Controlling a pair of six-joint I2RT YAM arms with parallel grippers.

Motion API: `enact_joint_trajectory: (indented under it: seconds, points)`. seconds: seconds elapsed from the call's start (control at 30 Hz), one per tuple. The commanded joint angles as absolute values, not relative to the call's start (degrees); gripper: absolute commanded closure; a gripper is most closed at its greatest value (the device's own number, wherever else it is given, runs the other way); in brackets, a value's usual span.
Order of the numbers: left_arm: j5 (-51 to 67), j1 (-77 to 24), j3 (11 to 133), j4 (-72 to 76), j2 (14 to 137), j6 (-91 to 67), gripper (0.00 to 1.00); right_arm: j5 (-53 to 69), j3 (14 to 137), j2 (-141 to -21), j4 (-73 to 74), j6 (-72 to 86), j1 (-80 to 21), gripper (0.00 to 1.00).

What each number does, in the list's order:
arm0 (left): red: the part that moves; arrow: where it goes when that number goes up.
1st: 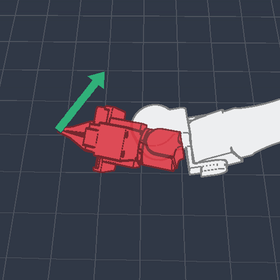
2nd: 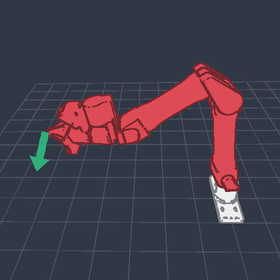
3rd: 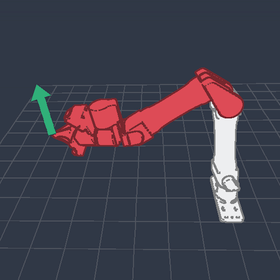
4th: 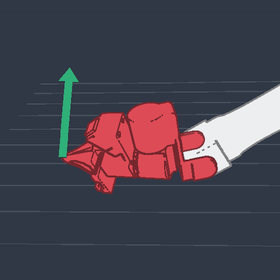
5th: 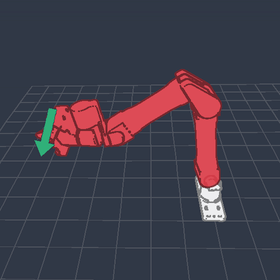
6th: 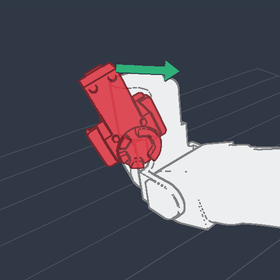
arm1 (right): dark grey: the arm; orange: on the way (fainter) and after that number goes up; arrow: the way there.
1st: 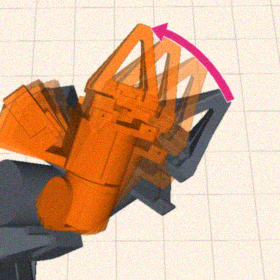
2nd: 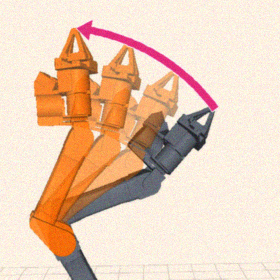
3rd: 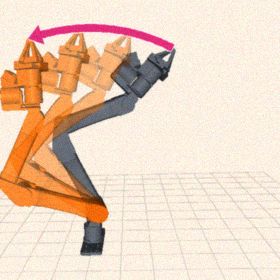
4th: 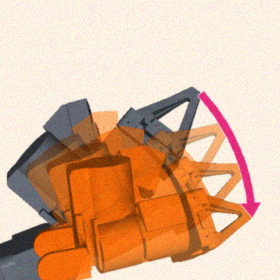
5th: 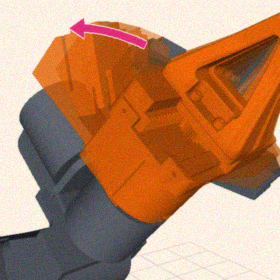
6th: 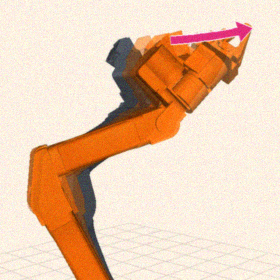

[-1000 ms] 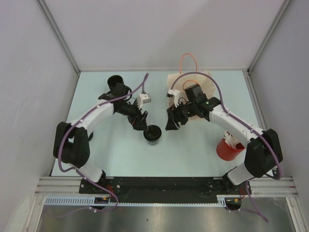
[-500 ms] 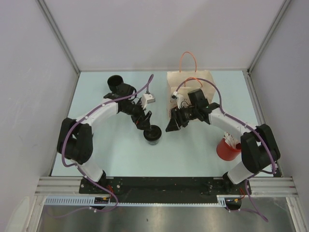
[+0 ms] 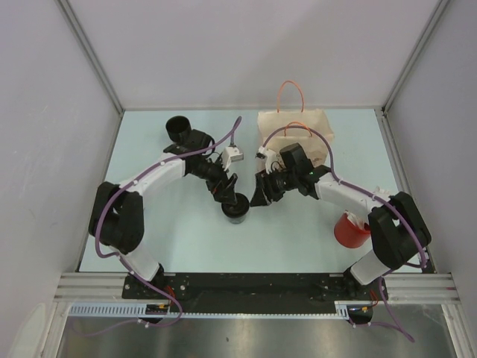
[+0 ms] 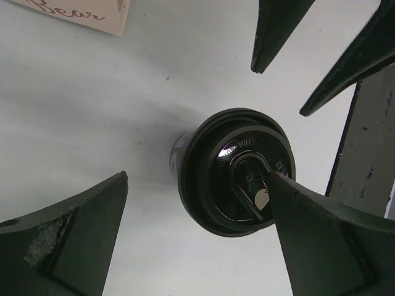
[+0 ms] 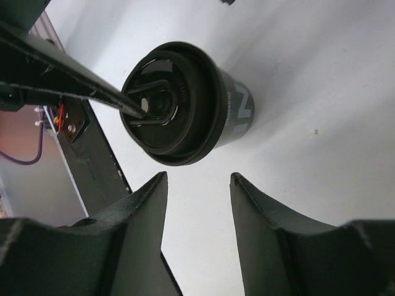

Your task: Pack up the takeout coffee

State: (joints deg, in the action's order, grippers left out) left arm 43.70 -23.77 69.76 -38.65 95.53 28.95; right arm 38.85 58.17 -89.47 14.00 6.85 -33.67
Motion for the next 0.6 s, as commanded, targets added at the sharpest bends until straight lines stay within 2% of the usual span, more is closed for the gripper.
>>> enact_joint_trajectory:
  seconds: [0.0, 0.1, 0.57]
  points:
    - [43.95, -24.26, 69.17, -37.79, 95.71, 29.53, 0.01, 35.16, 58.1, -89.47, 10.02, 8.79, -33.57, 0.52]
    - [43.33, -24.35, 68.82, -37.62, 95.89, 29.53, 0.01, 34.63, 58.1, -89.82, 9.23, 9.23, -33.49, 0.55]
    - [42.01, -24.52, 67.59, -36.83, 97.12, 29.62, 0.01, 33.31, 58.8, -92.37, 8.35, 9.58, -35.68, 0.57]
